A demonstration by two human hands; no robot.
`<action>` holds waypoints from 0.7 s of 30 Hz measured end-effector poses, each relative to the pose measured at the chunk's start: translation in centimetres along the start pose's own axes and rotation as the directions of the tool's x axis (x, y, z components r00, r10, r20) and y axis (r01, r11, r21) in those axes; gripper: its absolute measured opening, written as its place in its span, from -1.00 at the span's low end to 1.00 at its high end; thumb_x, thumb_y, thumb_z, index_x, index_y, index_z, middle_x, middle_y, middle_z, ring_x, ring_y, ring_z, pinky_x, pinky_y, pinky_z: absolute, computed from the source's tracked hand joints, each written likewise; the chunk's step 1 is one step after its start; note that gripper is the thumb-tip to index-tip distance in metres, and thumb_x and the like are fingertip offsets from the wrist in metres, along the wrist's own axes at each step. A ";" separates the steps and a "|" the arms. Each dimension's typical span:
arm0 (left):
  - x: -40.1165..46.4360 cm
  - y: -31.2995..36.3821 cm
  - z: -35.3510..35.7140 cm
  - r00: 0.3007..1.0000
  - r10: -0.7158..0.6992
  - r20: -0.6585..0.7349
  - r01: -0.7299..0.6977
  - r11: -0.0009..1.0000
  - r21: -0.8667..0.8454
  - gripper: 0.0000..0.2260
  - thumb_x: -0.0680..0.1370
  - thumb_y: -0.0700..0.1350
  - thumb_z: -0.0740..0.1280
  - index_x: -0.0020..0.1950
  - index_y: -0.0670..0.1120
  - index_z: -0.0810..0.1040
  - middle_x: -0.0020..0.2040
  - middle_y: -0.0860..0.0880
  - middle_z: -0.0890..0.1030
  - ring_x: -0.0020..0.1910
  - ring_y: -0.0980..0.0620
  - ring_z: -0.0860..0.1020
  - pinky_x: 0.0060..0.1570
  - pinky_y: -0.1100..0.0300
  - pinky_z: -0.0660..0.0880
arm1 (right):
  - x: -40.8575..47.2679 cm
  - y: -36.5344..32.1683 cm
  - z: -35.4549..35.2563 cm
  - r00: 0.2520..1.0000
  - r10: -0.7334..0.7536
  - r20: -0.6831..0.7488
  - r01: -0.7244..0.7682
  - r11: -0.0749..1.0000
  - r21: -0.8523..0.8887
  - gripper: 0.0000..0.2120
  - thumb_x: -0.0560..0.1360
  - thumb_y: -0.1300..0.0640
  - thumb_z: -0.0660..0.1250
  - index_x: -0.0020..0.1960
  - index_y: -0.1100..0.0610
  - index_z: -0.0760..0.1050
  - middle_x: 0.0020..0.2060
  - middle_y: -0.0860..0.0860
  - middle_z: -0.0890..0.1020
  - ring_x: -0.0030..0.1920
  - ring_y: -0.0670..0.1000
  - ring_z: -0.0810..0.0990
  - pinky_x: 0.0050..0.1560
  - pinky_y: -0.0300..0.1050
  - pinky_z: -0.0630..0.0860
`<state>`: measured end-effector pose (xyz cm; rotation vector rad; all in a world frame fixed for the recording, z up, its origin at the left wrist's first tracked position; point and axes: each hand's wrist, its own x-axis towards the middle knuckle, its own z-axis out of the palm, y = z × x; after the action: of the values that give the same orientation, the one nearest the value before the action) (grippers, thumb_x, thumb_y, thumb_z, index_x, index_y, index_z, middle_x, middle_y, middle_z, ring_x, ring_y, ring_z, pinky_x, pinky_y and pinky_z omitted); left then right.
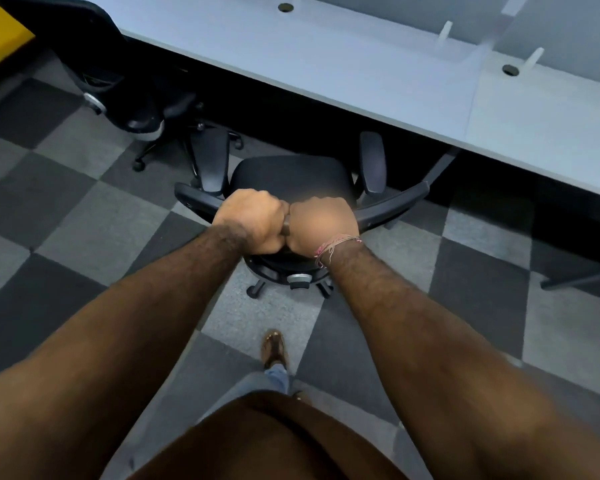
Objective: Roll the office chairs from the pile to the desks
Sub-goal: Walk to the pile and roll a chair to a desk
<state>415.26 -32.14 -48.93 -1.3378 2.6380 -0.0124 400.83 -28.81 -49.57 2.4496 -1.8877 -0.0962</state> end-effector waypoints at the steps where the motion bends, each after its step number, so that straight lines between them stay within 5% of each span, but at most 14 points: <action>1: -0.4 0.2 0.1 1.000 0.016 -0.002 -0.016 1.000 0.005 -0.83 0.45 0.16 0.29 -0.12 0.09 0.47 -0.22 0.05 0.63 -0.26 -0.06 0.59 -0.17 0.06 0.59 | -0.6 -0.3 0.0 1.000 0.013 0.006 -0.013 1.000 0.005 -0.83 0.41 -0.06 0.28 -0.15 0.00 0.56 -0.25 -0.01 0.66 -0.25 0.14 0.64 -0.29 -0.09 0.38; 10: -1.3 -2.0 0.1 0.990 0.141 0.013 -0.142 0.989 0.038 -0.84 0.48 0.15 0.29 -0.10 0.09 0.45 -0.29 0.10 0.48 -0.29 -0.02 0.51 -0.19 0.07 0.56 | -0.9 -3.0 -0.3 0.993 0.116 0.002 -0.116 0.993 -0.035 -0.81 0.41 -0.12 0.29 -0.15 -0.01 0.52 -0.27 -0.03 0.64 -0.28 0.10 0.62 -0.30 -0.10 0.41; 21: 0.6 -9.5 0.6 0.950 0.311 -0.008 -0.309 0.947 0.083 -0.81 0.50 0.17 0.32 -0.07 0.08 0.49 -0.24 0.08 0.55 -0.30 -0.02 0.51 -0.24 0.08 0.52 | 3.9 -8.0 -0.8 0.953 0.303 0.025 -0.302 0.952 -0.042 -0.78 0.40 -0.15 0.32 -0.13 0.00 0.54 -0.26 -0.03 0.65 -0.23 0.09 0.64 -0.29 -0.11 0.36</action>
<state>422.60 -38.21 -48.77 -0.8902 2.8018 -0.0902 409.61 -30.56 -49.50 2.1150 -2.2264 -0.1567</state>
